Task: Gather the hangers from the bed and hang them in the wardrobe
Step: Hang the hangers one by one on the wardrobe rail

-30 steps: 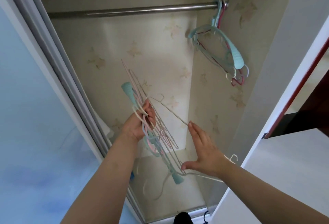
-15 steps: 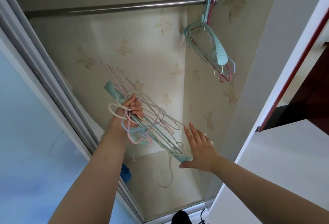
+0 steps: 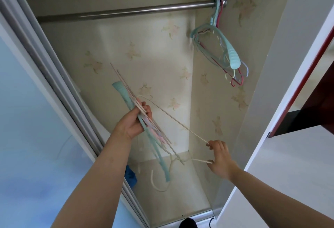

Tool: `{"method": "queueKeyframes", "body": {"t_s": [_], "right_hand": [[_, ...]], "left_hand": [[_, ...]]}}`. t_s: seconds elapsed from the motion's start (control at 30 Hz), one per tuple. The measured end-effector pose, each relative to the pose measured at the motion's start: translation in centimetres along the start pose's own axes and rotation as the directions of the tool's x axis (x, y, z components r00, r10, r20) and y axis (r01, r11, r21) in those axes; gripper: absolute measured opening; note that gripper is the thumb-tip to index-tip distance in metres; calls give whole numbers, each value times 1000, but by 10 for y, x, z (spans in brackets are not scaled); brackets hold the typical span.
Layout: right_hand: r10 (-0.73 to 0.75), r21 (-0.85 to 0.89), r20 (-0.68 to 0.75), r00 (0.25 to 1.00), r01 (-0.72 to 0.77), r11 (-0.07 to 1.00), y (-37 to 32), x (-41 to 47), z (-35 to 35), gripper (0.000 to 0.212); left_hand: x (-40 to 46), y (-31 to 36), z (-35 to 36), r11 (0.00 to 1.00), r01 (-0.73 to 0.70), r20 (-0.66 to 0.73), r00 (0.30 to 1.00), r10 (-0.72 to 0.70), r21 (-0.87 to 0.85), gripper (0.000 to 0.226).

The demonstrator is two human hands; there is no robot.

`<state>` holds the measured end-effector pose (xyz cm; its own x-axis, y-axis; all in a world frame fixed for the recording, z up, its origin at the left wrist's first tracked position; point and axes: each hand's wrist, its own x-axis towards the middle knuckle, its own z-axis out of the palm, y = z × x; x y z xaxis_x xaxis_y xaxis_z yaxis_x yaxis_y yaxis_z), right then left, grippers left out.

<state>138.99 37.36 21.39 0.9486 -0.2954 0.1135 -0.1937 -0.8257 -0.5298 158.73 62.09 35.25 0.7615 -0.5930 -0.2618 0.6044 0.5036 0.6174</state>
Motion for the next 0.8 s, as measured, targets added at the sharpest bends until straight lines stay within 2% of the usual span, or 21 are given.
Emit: {"method": "queueKeyframes", "body": {"t_s": [0.1, 0.17, 0.23, 0.3, 0.4, 0.57, 0.67, 0.8], "right_hand": [[-33, 25, -46, 998, 34, 999, 4, -1, -4, 59], [-63, 44, -65, 996, 66, 997, 6, -2, -5, 58], [-85, 53, -81, 993, 90, 995, 8, -3, -6, 56], [-97, 61, -100, 990, 103, 993, 8, -3, -10, 55], [-122, 100, -94, 988, 132, 986, 9, -4, -13, 53], [-147, 135, -48, 988, 153, 979, 8, -10, -22, 47], [-138, 73, -91, 986, 145, 987, 10, -9, -28, 52], [-168, -41, -230, 959, 163, 986, 5, -9, -36, 65]], "left_hand": [[-3, -1, -9, 1000, -17, 63, 998, 16, 13, 52], [4, 2, -19, 999, -14, 65, 998, 11, 47, 62], [8, 3, -28, 1000, 6, 45, 999, -5, -13, 67], [4, 4, -29, 999, 28, 31, 999, -27, -39, 56], [-7, 1, -24, 999, 33, -7, 999, -33, 24, 29], [-13, 0, -21, 997, 53, 75, 996, -49, -56, 29], [-12, 0, -15, 998, 44, 14, 999, -44, -38, 23], [-1, -4, -6, 998, 0, -105, 994, -7, -62, 25]]}}
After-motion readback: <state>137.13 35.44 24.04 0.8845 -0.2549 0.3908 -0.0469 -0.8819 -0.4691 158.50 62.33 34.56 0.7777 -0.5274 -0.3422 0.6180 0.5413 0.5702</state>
